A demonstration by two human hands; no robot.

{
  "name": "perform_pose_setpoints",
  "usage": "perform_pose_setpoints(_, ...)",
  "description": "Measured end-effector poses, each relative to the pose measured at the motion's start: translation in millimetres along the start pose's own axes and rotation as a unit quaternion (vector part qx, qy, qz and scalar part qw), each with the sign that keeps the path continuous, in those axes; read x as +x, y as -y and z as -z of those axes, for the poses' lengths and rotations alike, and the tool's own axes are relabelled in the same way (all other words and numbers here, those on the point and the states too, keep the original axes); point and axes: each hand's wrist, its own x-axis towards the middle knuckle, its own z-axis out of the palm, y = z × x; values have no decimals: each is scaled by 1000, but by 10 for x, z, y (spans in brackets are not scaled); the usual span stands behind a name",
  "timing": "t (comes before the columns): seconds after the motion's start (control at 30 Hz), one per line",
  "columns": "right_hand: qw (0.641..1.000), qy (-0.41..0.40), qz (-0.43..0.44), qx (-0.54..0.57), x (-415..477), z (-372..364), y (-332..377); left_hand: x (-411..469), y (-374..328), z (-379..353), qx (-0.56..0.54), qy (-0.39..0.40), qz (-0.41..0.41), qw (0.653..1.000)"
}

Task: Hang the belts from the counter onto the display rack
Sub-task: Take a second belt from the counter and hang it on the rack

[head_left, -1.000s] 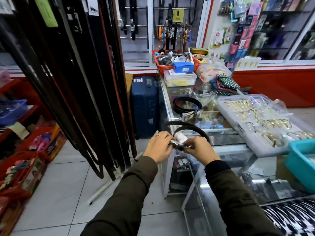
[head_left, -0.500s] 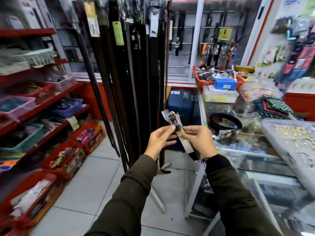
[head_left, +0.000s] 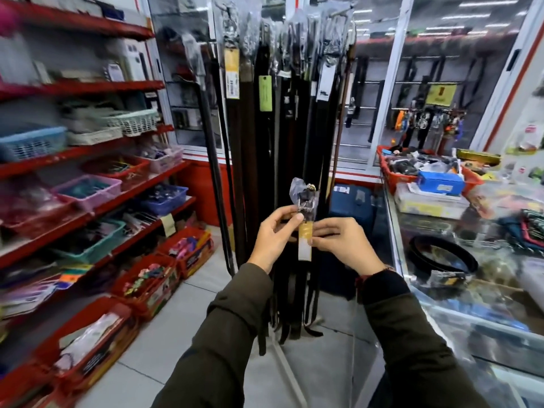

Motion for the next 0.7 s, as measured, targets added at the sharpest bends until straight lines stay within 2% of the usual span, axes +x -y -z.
perform_pose_setpoints(0.1, 995, -13, 45, 92, 169, -162, 183, 152, -211, 195, -51, -35, -28, 998)
perform_pose_setpoints(0.2, 983, -37, 76, 164, 392, -339, 408, 275, -387, 414, -51, -59, -49, 996)
perform_pose_setpoints(0.47, 963, -56, 120, 236, 953, -602, 1122, 591, -1014, 834, -55, -78, -115, 989)
perform_pose_setpoints(0.7, 941, -54, 169, 289, 1301, -692, 1870, 876, -1691, 949, -68, -137, -184, 971)
